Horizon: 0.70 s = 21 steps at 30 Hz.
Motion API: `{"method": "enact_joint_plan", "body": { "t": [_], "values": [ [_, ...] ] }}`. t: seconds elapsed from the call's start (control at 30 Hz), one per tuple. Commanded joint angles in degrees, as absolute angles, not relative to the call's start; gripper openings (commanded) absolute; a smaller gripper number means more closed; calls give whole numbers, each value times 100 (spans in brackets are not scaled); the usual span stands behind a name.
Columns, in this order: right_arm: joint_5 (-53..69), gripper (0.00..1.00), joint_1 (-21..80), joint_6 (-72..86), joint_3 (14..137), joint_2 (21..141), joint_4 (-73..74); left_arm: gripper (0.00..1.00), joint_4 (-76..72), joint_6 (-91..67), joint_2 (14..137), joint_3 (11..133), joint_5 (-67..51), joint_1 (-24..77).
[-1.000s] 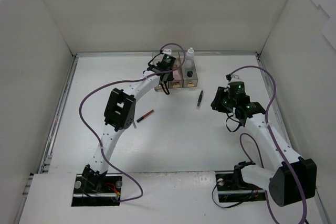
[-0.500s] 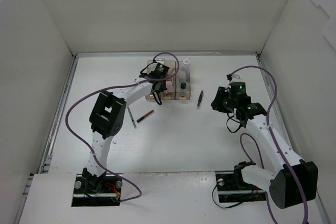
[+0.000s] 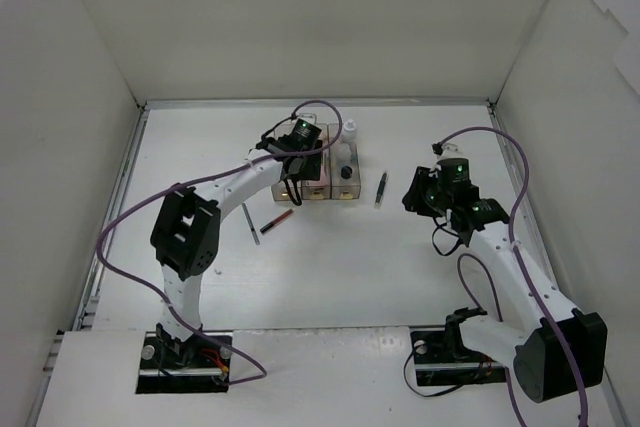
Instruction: Organize the makeup
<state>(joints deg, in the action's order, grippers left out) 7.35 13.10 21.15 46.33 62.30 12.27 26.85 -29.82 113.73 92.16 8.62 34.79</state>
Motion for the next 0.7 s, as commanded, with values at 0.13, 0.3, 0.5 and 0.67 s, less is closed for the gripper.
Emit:
{"method": "enact_joint_plan", "body": {
  "t": [0.13, 0.3, 0.5, 0.67],
  "values": [
    [642, 32, 1283, 1934, 4693, 5976, 1072, 55, 2559, -1154, 10827, 10378, 529, 3297],
    [685, 32, 1292, 1942, 4667, 6038, 1072, 45, 2540, 452, 11293, 10976, -243, 3068],
    [685, 32, 1283, 1942, 4606, 6021, 1081, 37, 3172, 1282, 12259, 12303, -571, 2856],
    [686, 32, 1274, 1951, 4597, 6029, 1081, 36, 3515, 1450, 12981, 13201, -483, 2856]
  ]
}}
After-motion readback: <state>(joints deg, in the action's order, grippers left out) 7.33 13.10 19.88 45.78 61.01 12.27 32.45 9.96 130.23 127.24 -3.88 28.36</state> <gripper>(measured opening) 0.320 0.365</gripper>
